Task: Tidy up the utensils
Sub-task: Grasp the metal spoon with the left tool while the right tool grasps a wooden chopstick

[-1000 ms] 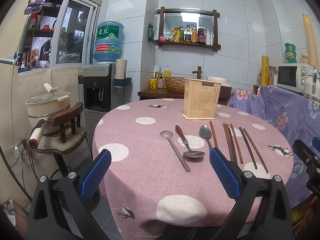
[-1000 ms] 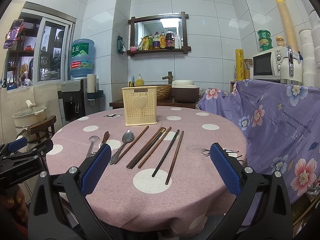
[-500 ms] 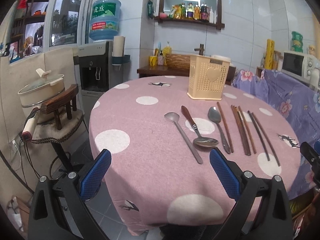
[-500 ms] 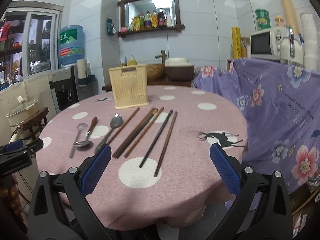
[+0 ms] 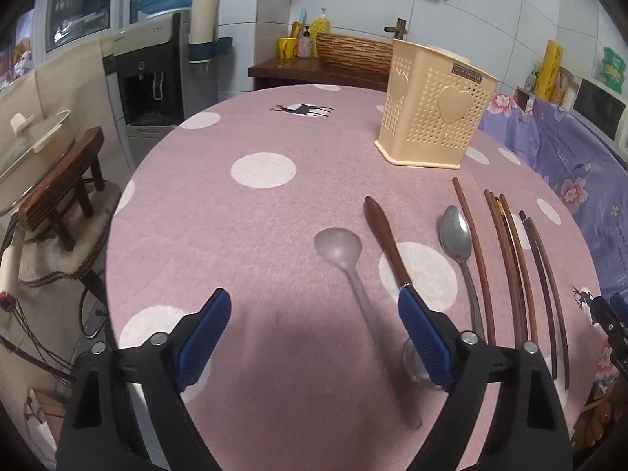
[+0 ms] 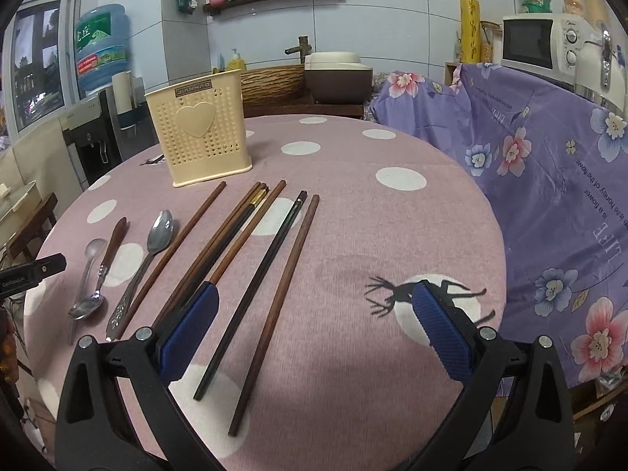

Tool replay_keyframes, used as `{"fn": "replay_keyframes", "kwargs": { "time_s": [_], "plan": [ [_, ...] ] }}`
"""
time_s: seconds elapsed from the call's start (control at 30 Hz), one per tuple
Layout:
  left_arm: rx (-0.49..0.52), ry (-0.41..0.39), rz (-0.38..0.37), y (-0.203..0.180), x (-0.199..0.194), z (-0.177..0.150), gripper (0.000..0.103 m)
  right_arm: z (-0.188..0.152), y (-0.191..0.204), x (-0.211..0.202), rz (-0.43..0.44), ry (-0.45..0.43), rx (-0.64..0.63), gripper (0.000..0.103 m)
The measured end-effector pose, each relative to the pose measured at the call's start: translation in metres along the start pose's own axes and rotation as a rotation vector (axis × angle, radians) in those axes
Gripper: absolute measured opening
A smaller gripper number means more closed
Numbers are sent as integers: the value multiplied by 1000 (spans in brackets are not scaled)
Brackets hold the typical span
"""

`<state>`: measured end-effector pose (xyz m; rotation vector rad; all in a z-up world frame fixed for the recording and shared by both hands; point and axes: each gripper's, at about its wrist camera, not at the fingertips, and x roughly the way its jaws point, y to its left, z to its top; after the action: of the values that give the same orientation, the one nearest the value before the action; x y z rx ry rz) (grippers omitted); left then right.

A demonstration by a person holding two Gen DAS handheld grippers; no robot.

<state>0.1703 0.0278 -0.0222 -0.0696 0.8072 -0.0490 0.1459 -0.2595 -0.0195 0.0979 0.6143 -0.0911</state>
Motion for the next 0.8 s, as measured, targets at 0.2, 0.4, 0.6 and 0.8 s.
{"fn": "replay_keyframes", "kwargs": {
  "time_s": [0.2,0.4,0.6,0.8],
  "plan": [
    [36,86,31,-12,28,18,66,4,11,10,6,4,-42,98],
    [37,136,72,-10,44,23,59,5,10,12,10,-4,-61,98],
    [41,154,87,-15,53,34,57,7,5,16,15,2,-51,98],
    [56,173,90,-21,63,44,46,9,4,19,10,6,-50,98]
  ]
}}
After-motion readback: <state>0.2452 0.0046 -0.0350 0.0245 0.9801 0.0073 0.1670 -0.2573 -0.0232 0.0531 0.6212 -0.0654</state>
